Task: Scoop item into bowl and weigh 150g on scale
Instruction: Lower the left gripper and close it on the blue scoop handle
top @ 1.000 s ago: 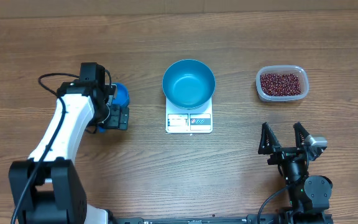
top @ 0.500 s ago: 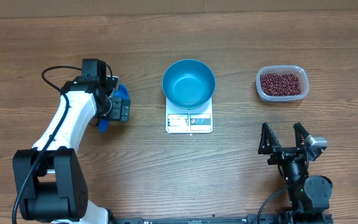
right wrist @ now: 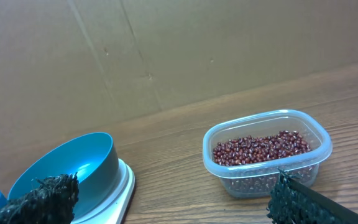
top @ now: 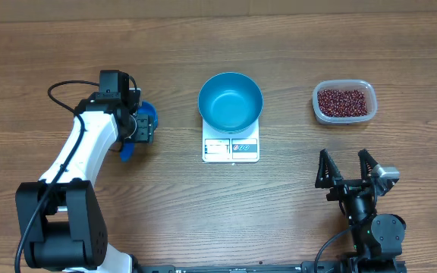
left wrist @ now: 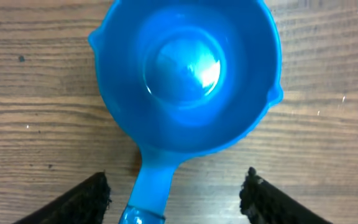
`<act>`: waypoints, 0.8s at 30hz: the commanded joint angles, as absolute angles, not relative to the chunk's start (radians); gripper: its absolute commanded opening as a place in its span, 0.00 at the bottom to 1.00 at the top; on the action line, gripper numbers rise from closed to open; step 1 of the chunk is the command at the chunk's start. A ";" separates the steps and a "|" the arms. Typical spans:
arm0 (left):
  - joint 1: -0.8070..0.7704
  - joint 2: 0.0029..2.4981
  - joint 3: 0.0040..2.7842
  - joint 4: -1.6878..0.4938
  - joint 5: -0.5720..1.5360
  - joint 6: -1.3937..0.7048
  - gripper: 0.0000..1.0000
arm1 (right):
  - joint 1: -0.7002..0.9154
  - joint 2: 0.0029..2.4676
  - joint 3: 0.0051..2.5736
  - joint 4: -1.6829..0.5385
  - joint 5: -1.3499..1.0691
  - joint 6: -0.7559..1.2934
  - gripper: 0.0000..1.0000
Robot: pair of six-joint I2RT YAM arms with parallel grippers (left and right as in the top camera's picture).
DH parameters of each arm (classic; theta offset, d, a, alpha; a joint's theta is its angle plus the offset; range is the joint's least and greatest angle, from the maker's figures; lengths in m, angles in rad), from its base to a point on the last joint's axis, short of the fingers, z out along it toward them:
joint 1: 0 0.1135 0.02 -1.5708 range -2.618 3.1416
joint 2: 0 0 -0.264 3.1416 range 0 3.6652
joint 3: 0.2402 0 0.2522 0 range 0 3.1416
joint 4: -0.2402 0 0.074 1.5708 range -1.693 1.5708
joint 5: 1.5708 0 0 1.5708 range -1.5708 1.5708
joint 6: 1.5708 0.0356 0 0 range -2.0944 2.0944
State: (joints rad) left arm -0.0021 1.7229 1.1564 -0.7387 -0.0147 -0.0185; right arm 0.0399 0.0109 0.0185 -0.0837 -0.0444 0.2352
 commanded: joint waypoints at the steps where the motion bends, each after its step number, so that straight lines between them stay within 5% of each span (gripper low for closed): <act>1: -0.001 1.734 1.133 -0.726 0.012 -0.049 0.62 | 0.044 0.003 0.008 -0.081 -0.038 0.236 1.00; 5: -0.001 1.734 1.132 -0.713 0.019 -0.049 0.55 | 0.044 0.003 0.008 -0.081 -0.038 0.236 1.00; 9: -0.001 1.734 1.132 -0.702 0.001 -0.046 0.70 | 0.044 0.003 0.008 -0.081 -0.038 0.236 1.00; 24: -0.002 1.831 1.115 -0.667 0.025 -0.045 0.72 | 0.044 0.003 0.008 -0.081 -0.038 0.236 1.00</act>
